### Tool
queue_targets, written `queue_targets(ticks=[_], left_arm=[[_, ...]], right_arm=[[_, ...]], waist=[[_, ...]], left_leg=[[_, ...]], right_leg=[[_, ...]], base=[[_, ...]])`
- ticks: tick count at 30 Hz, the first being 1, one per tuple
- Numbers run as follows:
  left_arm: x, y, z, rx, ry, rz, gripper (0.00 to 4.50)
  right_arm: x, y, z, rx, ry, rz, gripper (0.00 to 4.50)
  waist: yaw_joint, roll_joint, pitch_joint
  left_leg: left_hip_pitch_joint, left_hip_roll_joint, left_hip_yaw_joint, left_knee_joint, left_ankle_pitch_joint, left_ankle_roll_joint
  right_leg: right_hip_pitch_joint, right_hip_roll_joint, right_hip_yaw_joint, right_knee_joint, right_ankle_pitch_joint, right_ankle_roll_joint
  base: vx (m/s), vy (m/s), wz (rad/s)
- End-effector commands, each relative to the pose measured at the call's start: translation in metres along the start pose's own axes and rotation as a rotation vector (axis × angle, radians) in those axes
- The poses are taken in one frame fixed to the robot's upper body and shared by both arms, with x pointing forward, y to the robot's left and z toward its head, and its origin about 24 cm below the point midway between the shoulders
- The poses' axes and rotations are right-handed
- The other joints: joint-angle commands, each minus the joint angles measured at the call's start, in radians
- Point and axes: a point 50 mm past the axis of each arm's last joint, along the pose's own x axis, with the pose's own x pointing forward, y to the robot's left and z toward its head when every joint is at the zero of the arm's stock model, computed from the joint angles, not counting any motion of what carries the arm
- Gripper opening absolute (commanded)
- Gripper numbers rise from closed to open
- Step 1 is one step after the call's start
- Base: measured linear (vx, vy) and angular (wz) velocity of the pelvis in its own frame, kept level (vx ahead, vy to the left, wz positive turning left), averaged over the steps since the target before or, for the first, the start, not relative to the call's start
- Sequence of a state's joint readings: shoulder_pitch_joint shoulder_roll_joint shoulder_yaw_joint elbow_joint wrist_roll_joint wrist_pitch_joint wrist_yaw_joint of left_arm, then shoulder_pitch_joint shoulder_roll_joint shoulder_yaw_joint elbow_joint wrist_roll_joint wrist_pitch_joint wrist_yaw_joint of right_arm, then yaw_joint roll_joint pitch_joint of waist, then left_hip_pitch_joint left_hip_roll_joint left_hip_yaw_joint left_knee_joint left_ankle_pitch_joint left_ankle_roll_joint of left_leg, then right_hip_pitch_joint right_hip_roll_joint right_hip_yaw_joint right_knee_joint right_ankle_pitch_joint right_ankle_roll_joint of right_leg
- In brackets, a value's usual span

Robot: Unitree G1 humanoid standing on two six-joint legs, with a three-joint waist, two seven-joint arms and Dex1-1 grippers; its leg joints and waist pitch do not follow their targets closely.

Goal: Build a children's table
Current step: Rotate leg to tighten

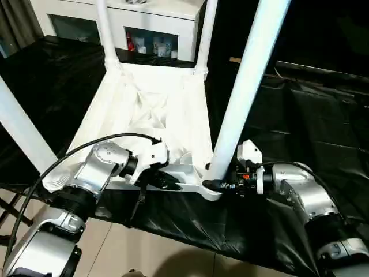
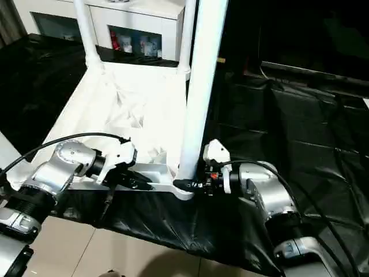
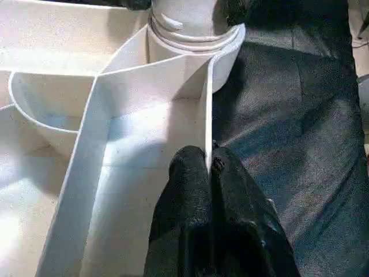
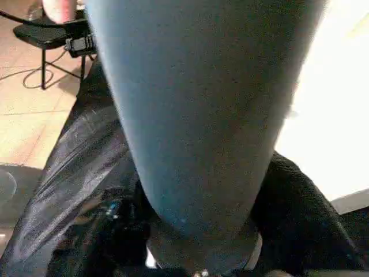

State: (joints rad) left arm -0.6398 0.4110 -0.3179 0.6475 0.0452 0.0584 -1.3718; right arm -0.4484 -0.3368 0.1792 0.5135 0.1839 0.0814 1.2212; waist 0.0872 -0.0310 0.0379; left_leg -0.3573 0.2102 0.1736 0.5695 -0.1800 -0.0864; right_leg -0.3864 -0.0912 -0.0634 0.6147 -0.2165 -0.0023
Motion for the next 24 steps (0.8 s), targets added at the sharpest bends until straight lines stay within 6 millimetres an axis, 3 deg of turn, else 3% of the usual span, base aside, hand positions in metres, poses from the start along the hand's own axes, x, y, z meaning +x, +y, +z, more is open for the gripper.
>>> queue_targets(ticks=[1,2,3,5,8,9,11,12,16,20,22,24], left_arm=[[0.0,0.011,0.002,-0.029,0.019,0.119,0.0],[0.0,0.011,0.002,-0.029,0.019,0.122,0.0],[0.003,0.013,0.004,-0.053,0.006,0.164,0.0],[0.007,0.015,0.006,-0.071,-0.006,0.199,0.0],[0.021,0.017,0.012,-0.107,-0.038,0.278,0.0],[0.026,0.016,0.014,-0.118,-0.048,0.287,0.0],[0.034,0.014,0.018,-0.14,-0.069,0.301,0.0],[0.04,0.014,0.021,-0.146,-0.078,0.31,0.0],[0.06,0.014,0.032,-0.172,-0.105,0.352,0.0],[0.068,0.012,0.037,-0.172,-0.105,0.36,0.0],[0.072,0.012,0.04,-0.172,-0.109,0.364,0.0],[0.072,0.011,0.04,-0.167,-0.113,0.353,0.0]], right_arm=[[0.006,0.007,-0.024,0.136,0.02,-0.057,2.16],[0.006,0.007,-0.024,0.138,0.019,-0.06,2.13],[0.008,0.006,-0.028,0.164,-0.01,-0.133,2.11],[0.011,0.007,-0.031,0.184,-0.024,-0.187,2.07],[0.023,0.007,-0.039,0.242,-0.058,-0.346,2.05],[0.029,0.007,-0.042,0.257,-0.06,-0.4,2.04],[0.039,0.007,-0.043,0.285,-0.062,-0.483,2.04],[0.046,0.006,-0.043,0.309,-0.066,-0.547,2.04],[0.075,0.006,-0.034,0.339,-0.084,-0.652,2.04],[0.087,0.005,-0.026,0.355,-0.093,-0.697,2.04],[0.097,0.007,-0.015,0.332,-0.132,-0.661,2.04],[0.092,0.006,-0.012,0.305,-0.156,-0.642,2.6]], waist=[[-0.002,0.016,-0.049],[-0.002,0.015,-0.047],[-0.004,0.02,-0.043],[-0.005,0.016,-0.042],[-0.012,0.016,-0.04],[-0.02,0.02,-0.038],[-0.026,0.019,-0.037],[-0.037,0.007,-0.037],[-0.05,0.009,-0.033],[-0.056,0.009,-0.036],[-0.06,0.016,-0.036],[-0.061,0.016,-0.037]], left_leg=[[0.009,0.024,0.005,-0.063,-0.188,0.043],[0.011,0.024,0.005,-0.065,-0.217,0.034],[0.015,0.022,0.0,-0.073,-0.283,0.005],[0.019,0.022,-0.003,-0.075,-0.322,-0.01],[0.013,0.021,-0.008,-0.081,-0.321,-0.023],[0.009,0.018,-0.01,-0.084,-0.34,-0.029],[0.012,0.017,-0.011,-0.084,-0.363,-0.035],[0.009,0.016,-0.013,-0.084,-0.371,-0.035],[0.012,0.014,-0.016,-0.085,-0.405,-0.035],[0.013,0.015,-0.017,-0.087,-0.419,-0.026],[0.008,0.014,-0.018,-0.09,-0.418,-0.026],[0.013,0.016,-0.016,-0.09,-0.426,-0.024]], right_leg=[[0.044,-0.046,0.039,-0.064,-0.018,-0.268],[0.042,-0.047,0.04,-0.068,-0.056,-0.264],[0.042,-0.05,0.041,-0.079,-0.178,-0.239],[0.04,-0.051,0.043,-0.088,-0.261,-0.216],[0.038,-0.051,0.042,-0.091,-0.295,-0.192],[0.04,-0.048,0.039,-0.096,-0.333,-0.174],[0.033,-0.05,0.039,-0.101,-0.376,-0.163],[0.032,-0.05,0.039,-0.106,-0.411,-0.149],[0.02,-0.051,0.037,-0.117,-0.485,-0.126],[0.016,-0.048,0.037,-0.12,-0.466,-0.112],[0.021,-0.046,0.035,-0.118,-0.433,-0.117],[0.018,-0.045,0.037,-0.119,-0.405,-0.124]], base=[[0.0,0.0,0.0],[0.0,0.0,0.0],[0.0,0.0,0.0],[0.0,0.0,0.0],[0.0,0.0,0.0],[0.0,0.0,0.0],[0.0,0.0,0.0],[0.0,0.0,0.0],[0.0,0.0,0.0],[0.0,0.0,0.0],[0.0,0.0,0.0],[0.0,0.0,0.0]])
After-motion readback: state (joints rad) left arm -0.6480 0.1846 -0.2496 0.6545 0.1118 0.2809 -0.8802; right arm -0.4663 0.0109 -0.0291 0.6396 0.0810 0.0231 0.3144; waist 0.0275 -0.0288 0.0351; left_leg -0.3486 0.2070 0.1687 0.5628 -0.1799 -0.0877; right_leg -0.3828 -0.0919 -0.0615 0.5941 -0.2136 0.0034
